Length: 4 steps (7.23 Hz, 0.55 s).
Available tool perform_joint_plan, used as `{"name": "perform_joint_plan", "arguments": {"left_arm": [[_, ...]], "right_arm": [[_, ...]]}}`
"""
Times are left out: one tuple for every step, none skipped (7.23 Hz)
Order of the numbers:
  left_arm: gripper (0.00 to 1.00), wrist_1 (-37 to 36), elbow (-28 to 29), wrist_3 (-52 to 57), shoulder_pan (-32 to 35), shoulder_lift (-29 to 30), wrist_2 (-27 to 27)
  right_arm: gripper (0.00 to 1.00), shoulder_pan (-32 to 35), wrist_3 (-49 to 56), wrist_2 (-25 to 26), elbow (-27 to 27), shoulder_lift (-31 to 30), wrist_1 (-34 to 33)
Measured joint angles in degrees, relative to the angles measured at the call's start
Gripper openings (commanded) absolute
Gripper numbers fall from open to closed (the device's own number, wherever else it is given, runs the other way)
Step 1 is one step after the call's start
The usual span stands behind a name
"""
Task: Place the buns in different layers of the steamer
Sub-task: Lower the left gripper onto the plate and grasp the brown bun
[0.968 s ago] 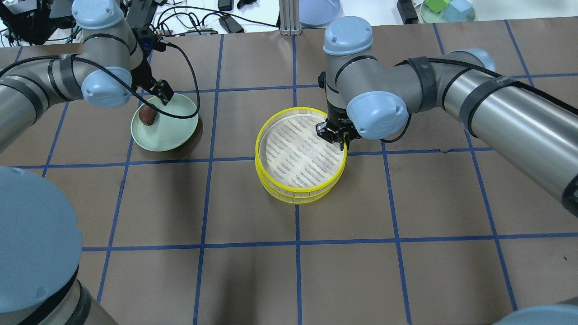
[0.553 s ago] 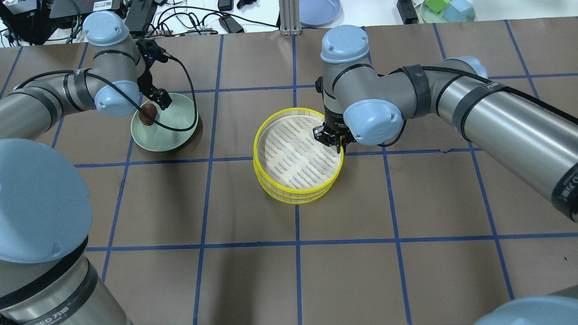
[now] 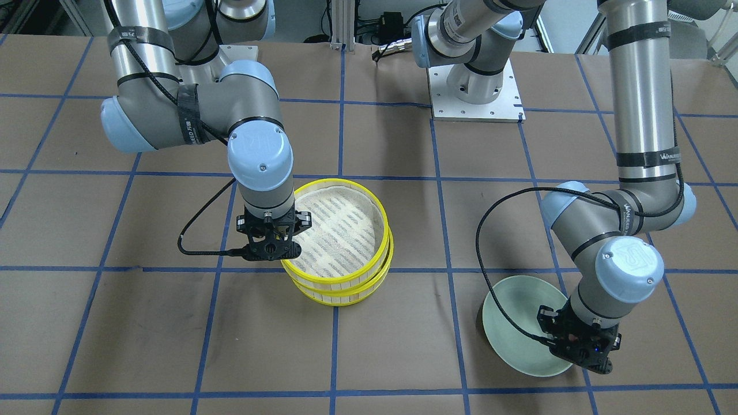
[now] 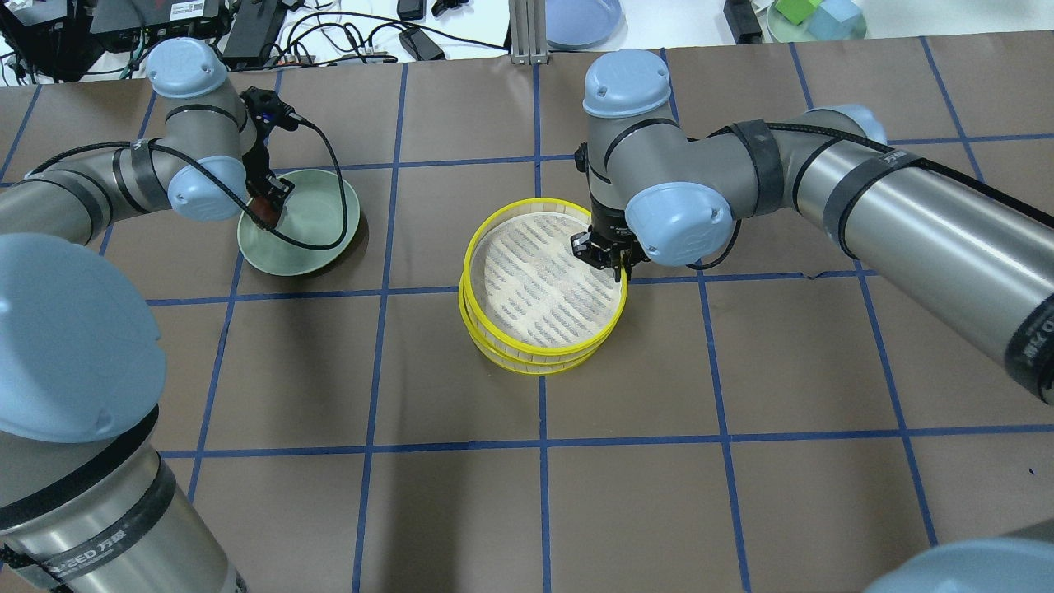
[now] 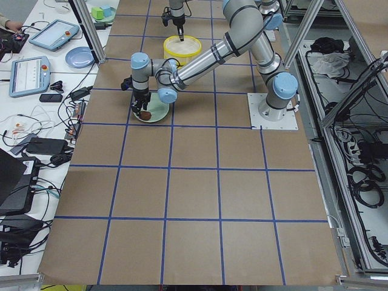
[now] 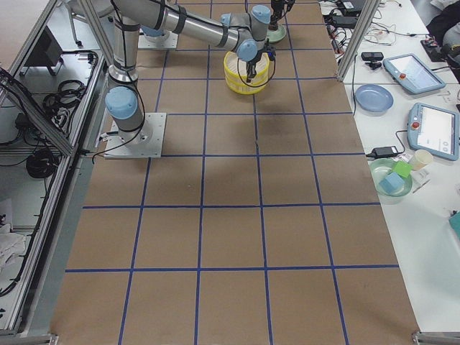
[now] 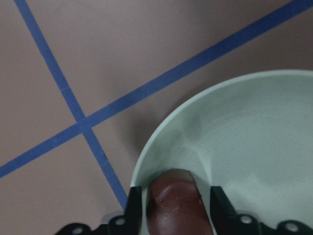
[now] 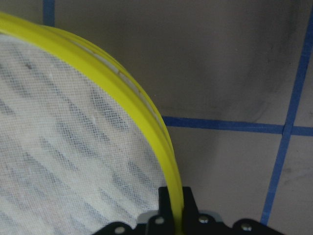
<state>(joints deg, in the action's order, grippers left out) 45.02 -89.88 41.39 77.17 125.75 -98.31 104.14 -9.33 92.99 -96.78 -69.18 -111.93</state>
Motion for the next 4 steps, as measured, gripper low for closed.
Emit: {"name": "perform_joint_plan", "arguments": {"left_arm": [[0.0, 0.1, 0.1, 0.2, -0.3, -0.1, 0.0], [0.0, 0.4, 0.1, -0.7, -0.4, -0.4, 0.3], [0.0, 1.6, 0.1, -3.4, -0.4, -1.2, 1.9], [0.0, 3.6, 0.1, -7.6, -0.1, -2.6, 4.3]], "right_arm": [[0.0, 0.0, -1.6, 0.0, 0.8, -0.8, 1.4], [0.0, 0.3, -3.8, -0.3, 1.6, -1.3, 3.0], [0.0, 1.1, -7.0, -0.5, 2.1, -1.1, 3.9], [0.0, 2.0, -9.7, -0.5, 2.3, -0.6, 4.2]]}}
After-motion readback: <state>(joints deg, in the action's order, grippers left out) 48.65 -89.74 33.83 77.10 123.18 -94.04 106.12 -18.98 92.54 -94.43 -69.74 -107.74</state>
